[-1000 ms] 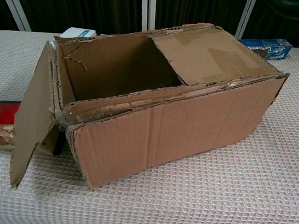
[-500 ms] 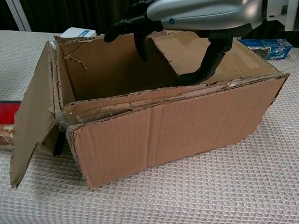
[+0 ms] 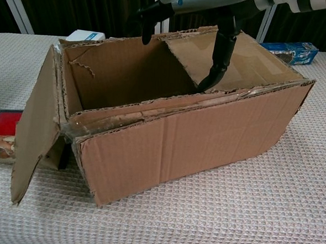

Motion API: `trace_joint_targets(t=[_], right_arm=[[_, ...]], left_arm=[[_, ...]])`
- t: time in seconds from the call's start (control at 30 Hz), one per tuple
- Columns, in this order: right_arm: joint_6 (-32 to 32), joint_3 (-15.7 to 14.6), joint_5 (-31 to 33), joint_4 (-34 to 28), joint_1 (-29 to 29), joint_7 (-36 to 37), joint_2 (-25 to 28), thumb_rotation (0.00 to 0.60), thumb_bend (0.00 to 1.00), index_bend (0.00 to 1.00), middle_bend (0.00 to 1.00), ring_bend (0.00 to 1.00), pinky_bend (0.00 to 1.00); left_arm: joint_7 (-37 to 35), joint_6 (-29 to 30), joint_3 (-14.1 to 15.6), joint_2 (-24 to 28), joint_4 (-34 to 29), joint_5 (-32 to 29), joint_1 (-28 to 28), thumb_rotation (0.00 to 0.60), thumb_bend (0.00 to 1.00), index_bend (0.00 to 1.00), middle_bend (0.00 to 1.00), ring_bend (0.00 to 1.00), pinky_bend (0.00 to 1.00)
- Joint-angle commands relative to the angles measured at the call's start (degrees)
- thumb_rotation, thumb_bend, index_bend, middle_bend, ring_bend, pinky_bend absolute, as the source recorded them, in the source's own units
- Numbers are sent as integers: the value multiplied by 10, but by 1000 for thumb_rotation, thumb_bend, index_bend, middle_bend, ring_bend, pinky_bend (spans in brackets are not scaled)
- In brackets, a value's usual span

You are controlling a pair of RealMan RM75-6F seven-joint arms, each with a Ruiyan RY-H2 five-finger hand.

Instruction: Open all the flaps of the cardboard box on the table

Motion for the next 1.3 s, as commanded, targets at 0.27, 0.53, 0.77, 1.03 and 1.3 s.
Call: trace_joint_targets(t=[0.27, 0.53, 0.77, 1.03, 1.3], right_arm=[[-59, -20, 134, -4, 85, 83, 63, 600, 0, 0, 190, 0, 0], [-57, -77, 149, 40, 139, 73, 23, 600, 0, 0, 226, 0, 0], [-26, -122, 176, 50, 186, 44, -1, 600, 0, 0, 296, 0, 0], [13, -168, 213, 50, 231, 7, -16, 600, 0, 0, 339, 0, 0], [77, -189, 248, 6, 264, -43, 4, 600, 0, 0, 393, 0, 0]], left_arm=[[-3, -25, -5, -6, 1, -2, -7, 0, 35, 53, 65, 53, 170], [7, -40, -9, -19, 6, -2, -16, 0, 35, 53, 65, 53, 170], [10, -47, -11, -22, 10, -4, -18, 0, 36, 53, 65, 53, 170], [5, -52, -9, -26, 19, -5, -15, 0, 35, 53, 65, 53, 170], [-3, -56, -8, -29, 23, -2, -14, 0, 35, 53, 65, 53, 170]])
